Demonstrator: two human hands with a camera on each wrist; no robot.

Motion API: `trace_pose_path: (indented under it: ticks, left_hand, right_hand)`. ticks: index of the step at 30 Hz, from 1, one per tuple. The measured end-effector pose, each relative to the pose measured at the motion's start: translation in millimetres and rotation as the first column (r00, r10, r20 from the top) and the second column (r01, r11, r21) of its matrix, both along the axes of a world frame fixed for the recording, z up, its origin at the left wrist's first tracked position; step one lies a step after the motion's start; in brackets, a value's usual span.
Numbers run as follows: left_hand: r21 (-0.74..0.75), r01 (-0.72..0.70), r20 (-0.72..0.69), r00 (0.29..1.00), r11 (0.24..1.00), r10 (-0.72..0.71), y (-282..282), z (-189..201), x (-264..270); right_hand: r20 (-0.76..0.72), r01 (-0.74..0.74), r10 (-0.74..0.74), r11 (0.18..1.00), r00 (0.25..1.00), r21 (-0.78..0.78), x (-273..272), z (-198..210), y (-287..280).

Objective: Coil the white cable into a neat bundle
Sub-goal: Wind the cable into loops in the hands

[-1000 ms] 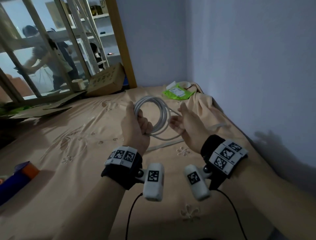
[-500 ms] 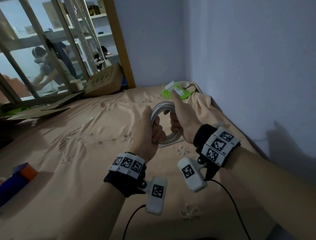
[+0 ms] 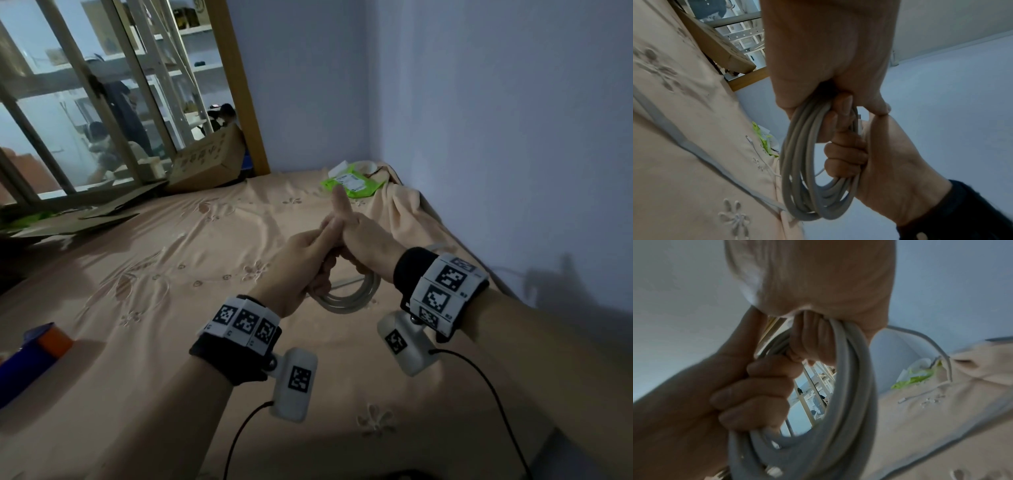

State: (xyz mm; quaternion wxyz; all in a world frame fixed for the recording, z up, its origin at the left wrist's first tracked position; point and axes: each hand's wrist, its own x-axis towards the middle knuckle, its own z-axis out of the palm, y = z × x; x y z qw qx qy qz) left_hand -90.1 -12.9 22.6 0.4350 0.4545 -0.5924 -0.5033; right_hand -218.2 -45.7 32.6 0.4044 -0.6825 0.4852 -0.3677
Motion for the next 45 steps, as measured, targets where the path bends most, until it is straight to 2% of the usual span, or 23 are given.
trace_pose_path:
  ticks: [6, 14, 17, 20, 21, 23, 25, 27, 30, 32, 37, 41, 45]
  left_hand:
    - [0.021, -0.007, 0.025, 1.0, 1.0, 0.006, 1, -3, 1]
    - [-0.011, -0.119, 0.035, 0.992, 0.993, 0.119, -5, -4, 1]
    - [-0.026, -0.188, 0.027, 0.982, 0.982, 0.189, -8, -5, 5]
    - [-0.035, -0.241, 0.0, 0.971, 0.97, 0.241, -11, -5, 10]
    - [-0.041, -0.245, -0.002, 0.97, 0.969, 0.245, -12, -5, 11]
    - [-0.042, -0.234, -0.012, 0.972, 0.971, 0.234, -12, -2, 10]
    - [-0.039, -0.221, -0.043, 0.975, 0.975, 0.219, -11, 0, 9]
    - [-0.028, -0.215, -0.102, 0.972, 0.976, 0.211, -11, 2, 8]
    - [0.017, -0.252, -0.224, 0.942, 0.968, 0.249, -12, 4, 5]
    - [0.038, -0.267, -0.271, 0.925, 0.963, 0.267, -11, 2, 3]
    - [0.12, -0.181, -0.301, 0.93, 0.976, 0.21, -10, 0, -3]
    - [0.156, 0.004, -0.279, 0.96, 0.988, 0.04, -8, 10, 3]
    - [0.211, 0.051, -0.176, 0.984, 0.976, -0.013, -9, 19, 3]
  right_hand:
    - [-0.041, -0.073, 0.077, 0.993, 0.996, 0.087, -4, 7, 10]
    - [-0.106, -0.072, 0.072, 0.997, 0.992, 0.008, 3, 6, 9]
    - [-0.23, -0.049, 0.025, 0.994, 0.973, -0.101, -5, 2, 5]
    - [-0.379, 0.067, -0.218, 0.926, 0.899, -0.372, -16, -6, -7]
    - [-0.38, 0.07, -0.251, 0.9, 0.89, -0.43, -18, -9, -10]
    - [-0.349, 0.003, -0.17, 0.902, 0.922, -0.431, -18, -14, -13]
    - [-0.219, -0.088, 0.011, 0.934, 0.976, -0.346, -13, -18, -14]
    - [-0.062, -0.096, 0.083, 0.965, 0.995, -0.244, -9, -19, -11]
    - [0.101, -0.031, 0.052, 0.979, 0.994, -0.201, -6, -17, -4]
    - [0.145, 0.019, 0.011, 0.978, 0.989, -0.207, -3, -16, 1]
    - [0.128, 0.147, -0.116, 0.953, 0.985, -0.267, 1, -11, -2]
    - [0.1, 0.076, -0.05, 0.959, 0.994, -0.273, -9, -4, -3]
    - [-0.048, -0.03, 0.017, 0.953, 0.999, -0.301, -16, 3, -6]
